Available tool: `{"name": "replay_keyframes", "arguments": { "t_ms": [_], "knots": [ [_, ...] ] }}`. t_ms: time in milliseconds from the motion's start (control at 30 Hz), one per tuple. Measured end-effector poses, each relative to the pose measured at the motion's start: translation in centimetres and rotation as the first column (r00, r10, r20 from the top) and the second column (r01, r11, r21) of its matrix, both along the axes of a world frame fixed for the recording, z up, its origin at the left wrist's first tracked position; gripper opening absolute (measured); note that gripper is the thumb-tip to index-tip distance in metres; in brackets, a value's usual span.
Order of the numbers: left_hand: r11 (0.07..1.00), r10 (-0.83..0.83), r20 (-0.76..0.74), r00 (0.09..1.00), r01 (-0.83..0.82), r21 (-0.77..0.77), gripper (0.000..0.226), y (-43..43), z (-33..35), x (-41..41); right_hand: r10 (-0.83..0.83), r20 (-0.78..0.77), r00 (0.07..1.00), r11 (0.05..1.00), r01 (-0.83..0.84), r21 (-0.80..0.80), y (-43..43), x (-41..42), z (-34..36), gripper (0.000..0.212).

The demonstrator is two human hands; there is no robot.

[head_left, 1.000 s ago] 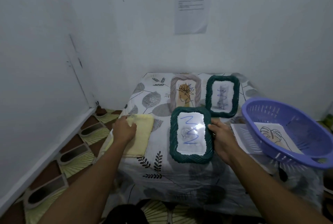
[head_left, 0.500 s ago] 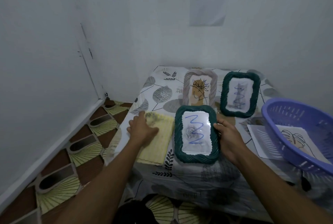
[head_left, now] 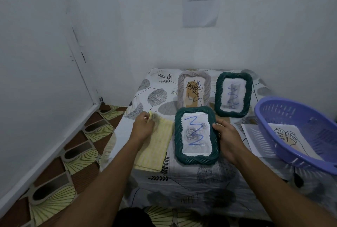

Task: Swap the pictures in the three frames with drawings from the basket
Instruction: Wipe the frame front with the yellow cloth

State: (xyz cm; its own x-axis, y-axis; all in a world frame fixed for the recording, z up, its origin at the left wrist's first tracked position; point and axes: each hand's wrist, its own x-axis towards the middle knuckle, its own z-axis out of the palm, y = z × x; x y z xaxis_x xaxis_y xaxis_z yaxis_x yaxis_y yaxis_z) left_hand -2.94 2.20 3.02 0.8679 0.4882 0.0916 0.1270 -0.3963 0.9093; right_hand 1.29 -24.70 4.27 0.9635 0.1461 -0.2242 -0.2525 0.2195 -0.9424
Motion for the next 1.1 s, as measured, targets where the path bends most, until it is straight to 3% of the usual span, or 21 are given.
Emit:
{"name": "replay_keyframes", "arguments": {
  "t_ms": [100, 167, 267, 333, 400, 500, 633, 700, 833, 1100],
  "knots": [
    [0.989, -0.104, 0.129, 0.986, 0.116, -0.088, 0.012, -2.4, 1.8, -0.7, -0.012, 0.002, 1.0, 1.0, 0.012, 0.009, 0.2, -0.3, 0.4, 0.026],
    [0.973, -0.233, 0.209, 0.95, 0.227, 0.051, 0.024, -5.1, 2.9, -1.6, -0.011, 0.0, 1.0, 1.0, 0.011, 0.015, 0.7, -0.6, 0.7, 0.027],
    [0.838, -0.444, 0.044, 0.895, 0.397, 0.374, 0.04, -8.4, 1.7, -1.6, -0.019, 0.0, 1.0, 0.999, 0.019, 0.034, 1.1, -0.9, 0.9, 0.028],
    [0.683, -0.458, -0.159, 0.875, 0.461, 0.566, 0.053, -9.6, 0.2, -1.4, -0.027, 0.011, 1.0, 0.999, 0.027, 0.03, 0.9, -1.1, 1.1, 0.025],
    [0.576, -0.391, -0.213, 0.895, 0.419, 0.701, 0.067, -10.2, -0.6, -1.4, -0.032, 0.034, 0.999, 0.999, 0.032, 0.025, 0.6, -1.4, 1.2, 0.024],
    [0.521, -0.314, -0.18, 0.932, 0.328, 0.788, 0.071, -10.8, -0.5, -2.1, -0.026, 0.047, 0.999, 0.998, 0.024, 0.049, 0.3, -2.0, 1.2, 0.021],
    [0.426, -0.434, -0.187, 0.881, 0.383, 0.819, 0.066, -12.7, -1.3, -5.2, -0.083, 0.08, 0.993, 0.996, 0.082, 0.017, -0.5, -1.6, 1.3, 0.019],
    [0.412, -0.446, -0.194, 0.874, 0.393, 0.822, 0.067, -12.6, -1.8, -5.8, -0.069, 0.109, 0.992, 0.998, 0.07, -0.007, -0.9, -1.3, 1.1, 0.022],
    [0.489, -0.319, -0.14, 0.937, 0.29, 0.823, 0.068, -11.7, 0.0, -3.2, 0.031, 0.168, 0.985, 0.999, -0.028, -0.022, -0.5, -2.2, 1.1, 0.028],
    [0.484, -0.387, -0.096, 0.917, 0.29, 0.826, 0.064, -14.0, -1.0, -5.3, -0.081, 0.188, 0.979, 0.994, 0.093, -0.056, -1.5, -1.1, 1.4, 0.027]
  ]
}}
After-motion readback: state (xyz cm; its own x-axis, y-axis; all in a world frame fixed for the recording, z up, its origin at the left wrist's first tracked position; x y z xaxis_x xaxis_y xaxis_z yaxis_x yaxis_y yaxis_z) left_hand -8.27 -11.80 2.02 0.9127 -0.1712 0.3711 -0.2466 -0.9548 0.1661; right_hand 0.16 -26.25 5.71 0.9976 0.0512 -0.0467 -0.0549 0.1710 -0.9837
